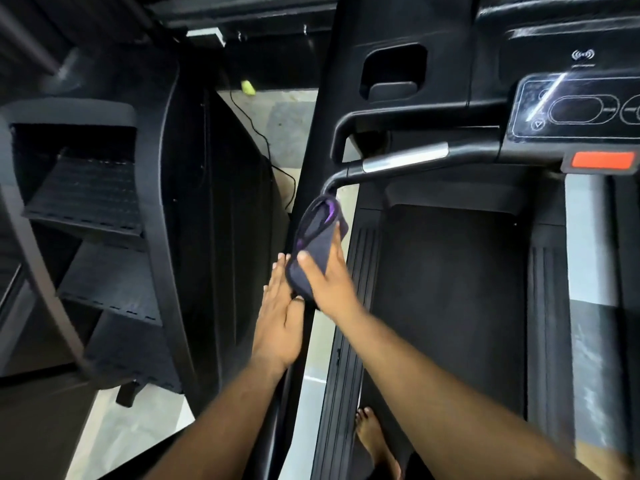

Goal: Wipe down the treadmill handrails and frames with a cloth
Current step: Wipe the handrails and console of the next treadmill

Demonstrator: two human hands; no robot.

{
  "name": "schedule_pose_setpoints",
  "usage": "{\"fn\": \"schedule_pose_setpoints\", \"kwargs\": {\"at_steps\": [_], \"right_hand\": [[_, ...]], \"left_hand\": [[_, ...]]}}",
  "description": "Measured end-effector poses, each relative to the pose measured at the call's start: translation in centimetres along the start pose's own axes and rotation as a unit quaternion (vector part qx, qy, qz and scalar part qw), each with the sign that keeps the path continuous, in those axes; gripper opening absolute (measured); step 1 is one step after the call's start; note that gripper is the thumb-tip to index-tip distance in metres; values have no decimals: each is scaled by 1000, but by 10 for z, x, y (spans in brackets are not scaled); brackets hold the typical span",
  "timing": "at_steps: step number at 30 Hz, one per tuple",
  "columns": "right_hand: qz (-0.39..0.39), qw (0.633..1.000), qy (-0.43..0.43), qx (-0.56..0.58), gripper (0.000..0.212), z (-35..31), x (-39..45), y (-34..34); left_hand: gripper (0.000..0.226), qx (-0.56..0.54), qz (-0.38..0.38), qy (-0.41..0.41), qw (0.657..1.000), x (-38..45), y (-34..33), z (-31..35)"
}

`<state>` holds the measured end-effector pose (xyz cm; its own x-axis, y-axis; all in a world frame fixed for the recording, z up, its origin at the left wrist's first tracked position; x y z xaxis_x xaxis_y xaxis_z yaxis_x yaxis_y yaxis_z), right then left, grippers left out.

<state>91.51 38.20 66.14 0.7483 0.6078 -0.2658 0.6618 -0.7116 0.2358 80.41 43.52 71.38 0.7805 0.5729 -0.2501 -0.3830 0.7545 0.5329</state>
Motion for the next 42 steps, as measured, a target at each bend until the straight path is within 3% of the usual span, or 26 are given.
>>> {"fn": "schedule_pose_setpoints", "kwargs": {"at_steps": [3,6,8,10,12,15,18,21,26,31,33,36,39,42], "right_hand": [[-30,984,114,-135,76,-8,-6,7],[-20,931,200,-306,70,-40,23,19],[4,910,236,-341,64,-44,30,22],[13,942,225,-247,65,-28,14,15],[5,986,153,-65,70,-4,-15,0],[-17,993,18,119,93,13,-14,-18],[-3,985,-49,167,93,9,38,-8],[23,982,-59,176,91,17,61,-2],[-35,980,-64,183,89,48,-36,-50],[85,992,-38,83,88,0,22,-14],[88,995,1,44,86,-11,22,-5],[48,994,82,-61,77,-5,-50,-18],[22,963,148,-225,75,-6,-106,-31],[-15,903,146,-404,75,-32,-83,-32]], "left_hand": [[72,-19,13,10,1000,0,2,-5],[72,-38,30,-14,999,2,3,-13],[70,-41,28,-15,999,4,3,-18],[71,-33,24,-10,999,3,2,-18],[74,-33,20,10,999,1,2,-11],[73,-35,12,-3,999,1,3,-3],[72,-29,6,-3,1000,0,2,-2],[75,-37,11,5,999,0,0,-2],[68,-84,15,1,996,1,2,-5],[72,-171,31,14,985,2,6,-13],[74,-204,53,24,977,-2,8,-13],[68,-275,112,22,955,-18,11,-8],[64,-296,150,52,942,-52,15,-19],[71,-229,118,81,963,-94,20,-41]]}}
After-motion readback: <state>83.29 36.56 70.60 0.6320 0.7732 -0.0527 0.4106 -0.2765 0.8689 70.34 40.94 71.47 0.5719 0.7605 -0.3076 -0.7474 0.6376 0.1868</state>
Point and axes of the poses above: each hand's wrist, its own x-axis towards the middle knuckle, its own y-axis out of the back of the hand, z = x × y, the point moved 3 cm from there along x, towards the middle knuckle, and after that the axes turned 14 degrees about -x, right-handed, at the moved point
